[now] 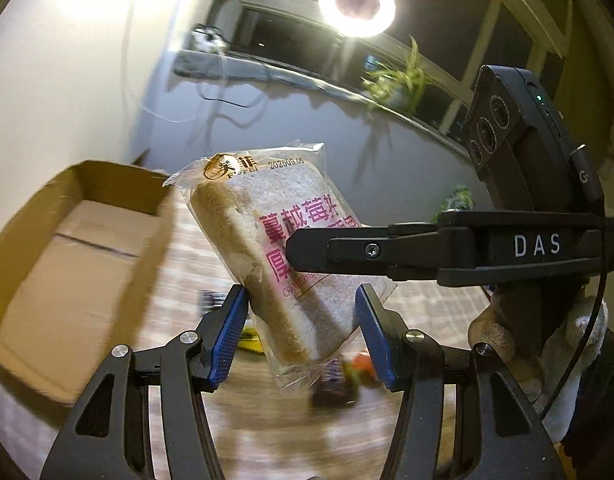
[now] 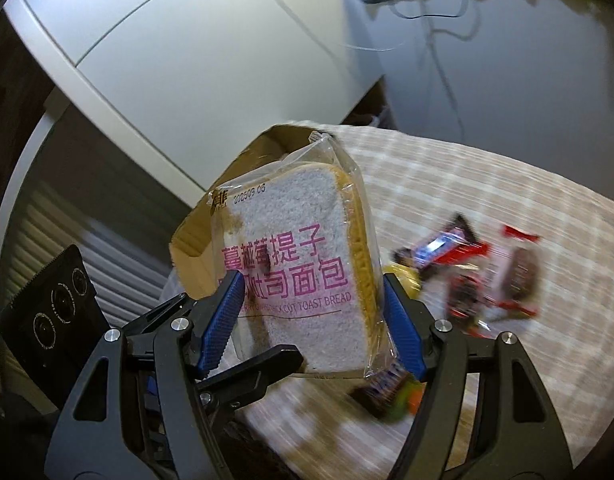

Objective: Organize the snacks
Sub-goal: 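Carry the bread loaf with the left gripper into the cardboard box and release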

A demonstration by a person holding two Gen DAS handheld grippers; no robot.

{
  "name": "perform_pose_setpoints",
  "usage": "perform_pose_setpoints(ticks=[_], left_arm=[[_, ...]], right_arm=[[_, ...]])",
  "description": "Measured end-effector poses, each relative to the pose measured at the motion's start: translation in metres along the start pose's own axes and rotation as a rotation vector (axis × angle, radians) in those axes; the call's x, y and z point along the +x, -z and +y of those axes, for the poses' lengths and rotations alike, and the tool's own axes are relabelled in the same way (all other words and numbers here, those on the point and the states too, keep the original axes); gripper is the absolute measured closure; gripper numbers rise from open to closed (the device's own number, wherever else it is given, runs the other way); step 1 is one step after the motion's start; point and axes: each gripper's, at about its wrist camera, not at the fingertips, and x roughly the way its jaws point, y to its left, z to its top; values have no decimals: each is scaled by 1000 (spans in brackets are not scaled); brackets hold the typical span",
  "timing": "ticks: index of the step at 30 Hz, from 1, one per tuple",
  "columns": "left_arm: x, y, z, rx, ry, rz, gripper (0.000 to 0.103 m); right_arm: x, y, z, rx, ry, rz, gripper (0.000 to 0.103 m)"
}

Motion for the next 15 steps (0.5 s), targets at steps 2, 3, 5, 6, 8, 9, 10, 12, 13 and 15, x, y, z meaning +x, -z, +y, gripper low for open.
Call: perform_pose_setpoints(ticks=[2, 3, 5, 6, 8, 9, 10, 12, 13, 15], left_arm=[[-8, 2, 15, -22, -21, -15, 48], [-12, 2, 20, -33, -28, -19, 48], [-18, 1, 35, -51, -46, -30, 48], [-23, 2, 42, -57, -55, -35, 48], [-31, 0, 55, -75, -71, -45, 48], [-35, 1, 62, -82, -80, -50, 48], [-41, 2, 69, -90, -92, -56, 48], [-49, 3, 82, -106, -110, -67, 48], [-52, 3, 87, -113, -117, -70, 48], [-59, 5, 98, -126, -133, -76, 48]], right_arm=[[14, -4, 13, -16, -13, 15, 31], [19, -6, 18, -21, -19, 20, 31], [35, -11, 30, -31, -35, 34, 31], [41, -13, 37, -37, -42, 41, 31], [52, -17, 47, -47, -55, 51, 31], [59, -20, 53, -54, -62, 59, 31], [65, -22, 59, -60, -68, 66, 31], [78, -26, 72, -81, -80, 83, 31], [84, -28, 78, -89, -82, 89, 31], [95, -31, 90, -107, -87, 103, 31]])
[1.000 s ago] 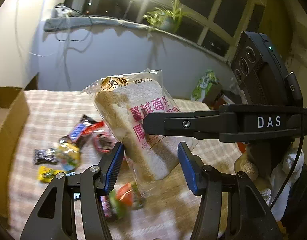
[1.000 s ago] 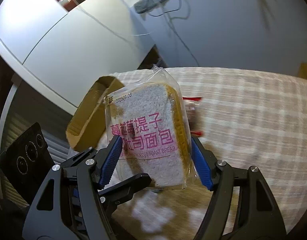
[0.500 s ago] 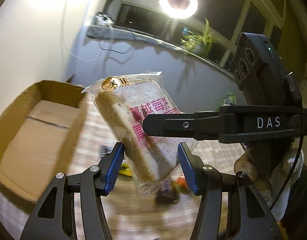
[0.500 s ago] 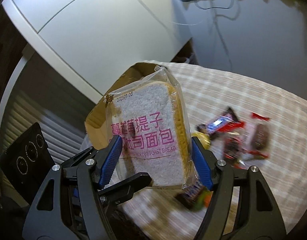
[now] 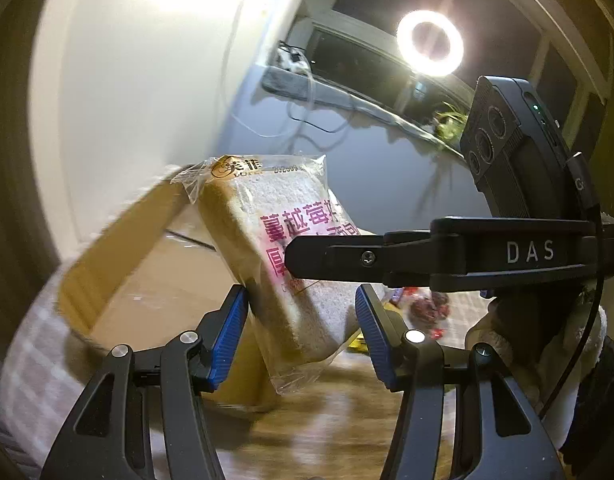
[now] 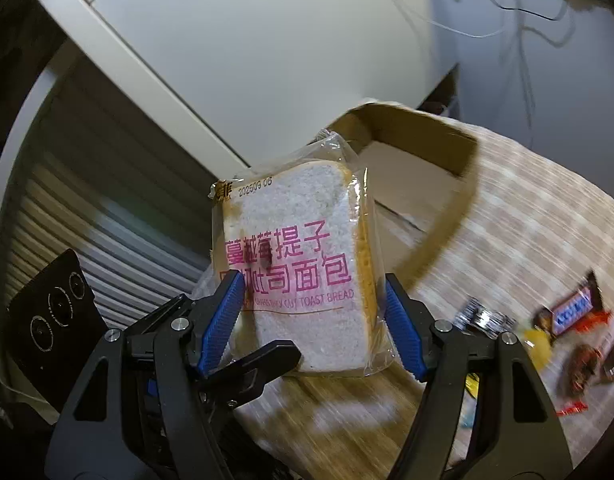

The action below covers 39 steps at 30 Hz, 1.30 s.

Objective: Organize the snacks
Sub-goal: 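Carry the bread loaf with the left gripper into the cardboard box and release, then grasp the Snickers bar with the left gripper while the right grasps the round candy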

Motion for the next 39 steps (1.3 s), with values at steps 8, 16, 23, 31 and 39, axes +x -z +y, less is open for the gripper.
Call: perform_pose_setpoints(ticks=[8, 16, 23, 31, 39], left_arm=[[-14, 1, 36, -46, -27, -3, 48], [-20, -3, 51, -66, -34, -15, 48], [-24, -4, 51, -62, -47, -22, 49], [-26, -8, 40, -34, -51, -30, 49], [-25, -1, 18, -2, -13, -9, 48]], right_arm=[[33, -11, 21, -32, -14, 38, 31], [41, -13, 20, -36, 37, 40, 31], [32, -14, 11, -13, 42, 21, 31], [11, -6, 6, -15, 92, -14, 31], [-46, 34, -32, 27, 233, -106, 31]])
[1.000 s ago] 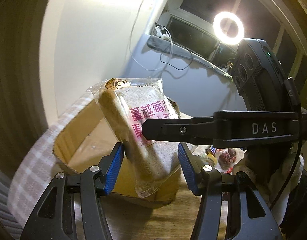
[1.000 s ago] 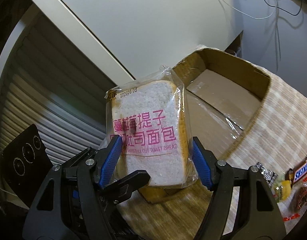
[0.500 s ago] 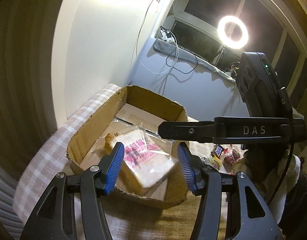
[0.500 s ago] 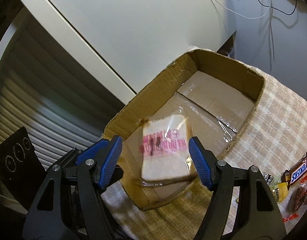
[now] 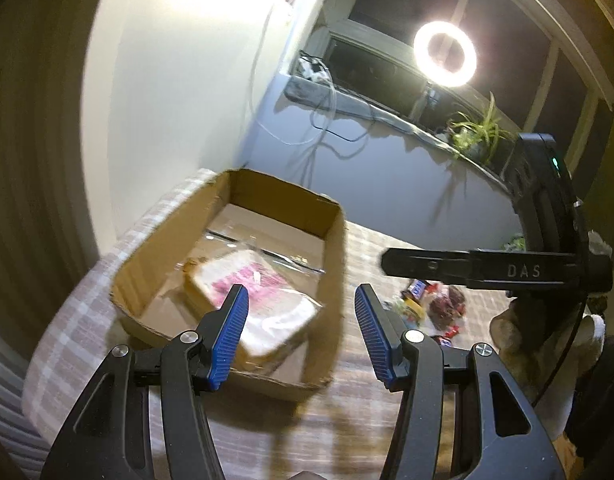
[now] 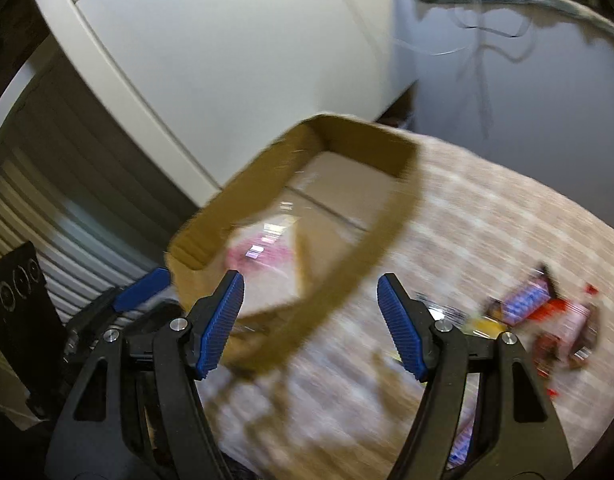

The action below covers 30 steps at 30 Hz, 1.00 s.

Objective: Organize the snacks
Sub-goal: 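Grasp the Snickers bar with the left gripper while the right grasps the round candy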

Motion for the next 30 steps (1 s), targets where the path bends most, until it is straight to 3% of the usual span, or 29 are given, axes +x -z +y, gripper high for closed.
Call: perform_pose_setpoints(ticks=[3, 6, 12, 18, 22, 28, 30], left_arm=[[5, 4, -12, 16, 25, 17, 48], [12, 10, -27, 40, 56, 44, 48], [31, 26, -62, 84, 126, 112, 48], [49, 45, -93, 126, 181, 186, 49], [63, 53, -111, 145, 214, 232, 49], [81, 63, -135, 195, 247, 293, 64], [89, 65, -143, 214, 247, 312, 67]], right_arm=[[-28, 15, -32, 41, 66, -48, 30], [-54, 27, -66, 108, 119, -80, 12], [-81, 54, -115, 183, 197, -69, 11], [-84, 90, -122, 155, 212, -30, 12], [-75, 108, -117, 124, 176, 11, 22], [-57, 125, -117, 122, 144, 62, 43], [-51, 130, -119, 125, 136, 74, 45]])
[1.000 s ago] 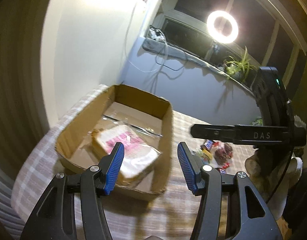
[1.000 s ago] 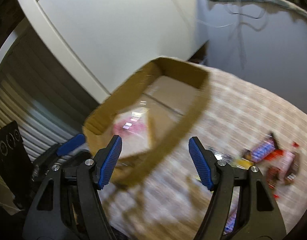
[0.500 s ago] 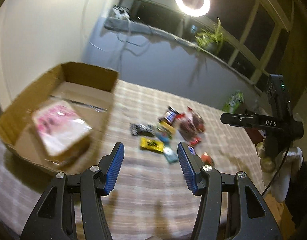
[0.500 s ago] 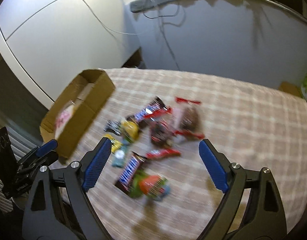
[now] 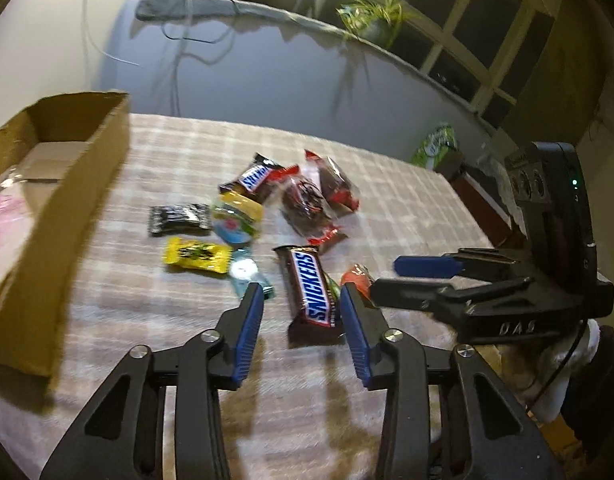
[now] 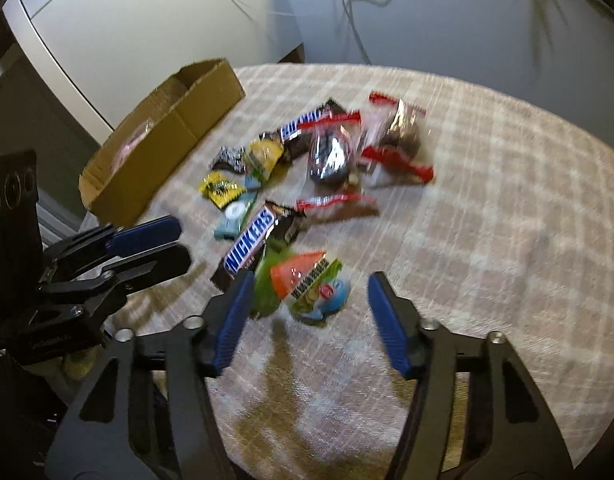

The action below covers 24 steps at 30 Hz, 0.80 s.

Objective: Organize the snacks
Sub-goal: 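Grasp the Snickers bar with the left gripper while the right grasps the round candy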

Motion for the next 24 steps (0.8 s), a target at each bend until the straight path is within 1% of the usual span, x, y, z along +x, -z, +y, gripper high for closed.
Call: perform_pose_setpoints(ticks=[2, 4, 10, 14, 17, 20, 24], left_arm=[[8, -1, -3, 14, -7, 16, 69], [15, -2, -6, 33, -25, 34, 73], [33, -4, -14, 78, -49, 83, 75], [39, -6, -12, 80, -66, 92, 75], [45, -4, -10, 91, -76, 105, 75], [47, -3, -9, 95, -78, 100, 75], [49, -2, -9, 101, -85, 89, 76]], right_arm=[[4, 2, 0, -1, 0, 1, 46], [7, 4, -1, -3, 5, -3, 47], [14, 3, -4, -16, 21, 0, 53], [17, 0, -4, -28, 34, -4, 55], [19, -2, -2, -58, 63, -3, 57], [20, 0, 2, -88, 89, -4, 61], [18, 4, 3, -94, 98, -11, 62]])
